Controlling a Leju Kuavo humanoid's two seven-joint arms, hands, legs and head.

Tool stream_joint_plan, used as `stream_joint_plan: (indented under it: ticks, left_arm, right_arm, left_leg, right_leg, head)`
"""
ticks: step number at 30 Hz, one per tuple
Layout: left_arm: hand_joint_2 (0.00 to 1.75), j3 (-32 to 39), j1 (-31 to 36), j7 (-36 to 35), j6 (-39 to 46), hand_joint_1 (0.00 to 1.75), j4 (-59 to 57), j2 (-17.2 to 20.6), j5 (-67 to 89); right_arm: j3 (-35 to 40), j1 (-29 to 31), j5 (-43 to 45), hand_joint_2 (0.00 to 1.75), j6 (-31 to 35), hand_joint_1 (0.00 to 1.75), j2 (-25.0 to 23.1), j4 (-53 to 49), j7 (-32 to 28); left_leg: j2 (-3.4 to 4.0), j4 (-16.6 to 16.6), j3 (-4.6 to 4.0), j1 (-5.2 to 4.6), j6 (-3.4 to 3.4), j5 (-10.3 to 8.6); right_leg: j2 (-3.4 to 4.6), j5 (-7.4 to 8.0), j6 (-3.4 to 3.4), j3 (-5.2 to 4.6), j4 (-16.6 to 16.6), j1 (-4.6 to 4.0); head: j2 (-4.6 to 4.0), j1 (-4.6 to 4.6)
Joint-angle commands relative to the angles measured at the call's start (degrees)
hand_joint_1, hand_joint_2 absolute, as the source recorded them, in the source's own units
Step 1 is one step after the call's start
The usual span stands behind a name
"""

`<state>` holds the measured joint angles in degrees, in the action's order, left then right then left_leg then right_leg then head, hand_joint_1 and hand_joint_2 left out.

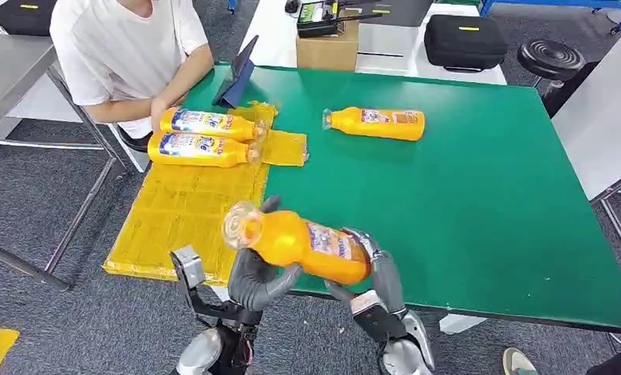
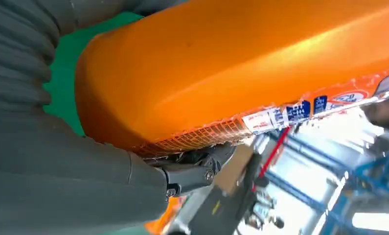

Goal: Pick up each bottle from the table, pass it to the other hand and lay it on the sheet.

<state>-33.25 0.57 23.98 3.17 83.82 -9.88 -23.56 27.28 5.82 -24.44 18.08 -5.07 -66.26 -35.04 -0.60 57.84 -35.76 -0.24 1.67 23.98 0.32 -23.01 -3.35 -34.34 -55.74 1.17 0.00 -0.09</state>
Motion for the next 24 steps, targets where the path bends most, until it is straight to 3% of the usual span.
stream_joint_plan:
  ticks: [1,19,22,24]
  left_arm:
    - [1.75,-3.0,1.4,-0.3,-1.6,0.0,2.9,3.4,-0.9]
    - [1.75,-6.4,3.0,-0.6,-3.2,0.0,-1.1,4.2,2.4]
    - [1.75,-6.9,3.7,-1.5,1.4,0.0,-3.3,3.9,7.9]
    - [1.75,-7.4,4.7,0.4,10.9,0.0,-7.3,3.2,17.2]
  right_arm:
    - [3.6,4.4,0.8,1.75,0.3,1.75,-0.5,12.5,-1.1]
    - [4.3,6.7,1.1,1.75,-1.9,1.75,-0.6,14.3,0.0]
    - [4.9,6.5,0.6,1.75,-1.7,1.75,-0.3,12.9,0.5]
    - [5.4,5.6,0.1,1.75,-1.4,1.75,0.3,9.8,1.5]
  left_leg:
    - [0.1,0.0,0.26,0.04,-0.09,0.08]
    - [0.05,-0.1,0.22,0.01,-0.08,0.06]
    - [0.05,0.0,0.23,0.01,-0.08,0.07]
    - [0.04,-0.1,0.24,0.01,-0.08,0.06]
  right_leg:
    - [0.05,-0.05,0.13,0.25,0.1,-0.05]
    - [0.0,-0.06,0.11,0.2,0.1,-0.03]
    - [0.0,-0.06,0.12,0.22,0.0,-0.02]
    - [-0.02,-0.06,0.12,0.23,0.1,-0.03]
  head:
    - [0.0,0.0]
    - [0.0,0.0]
    - [0.0,0.0]
    - [0.0,0.0]
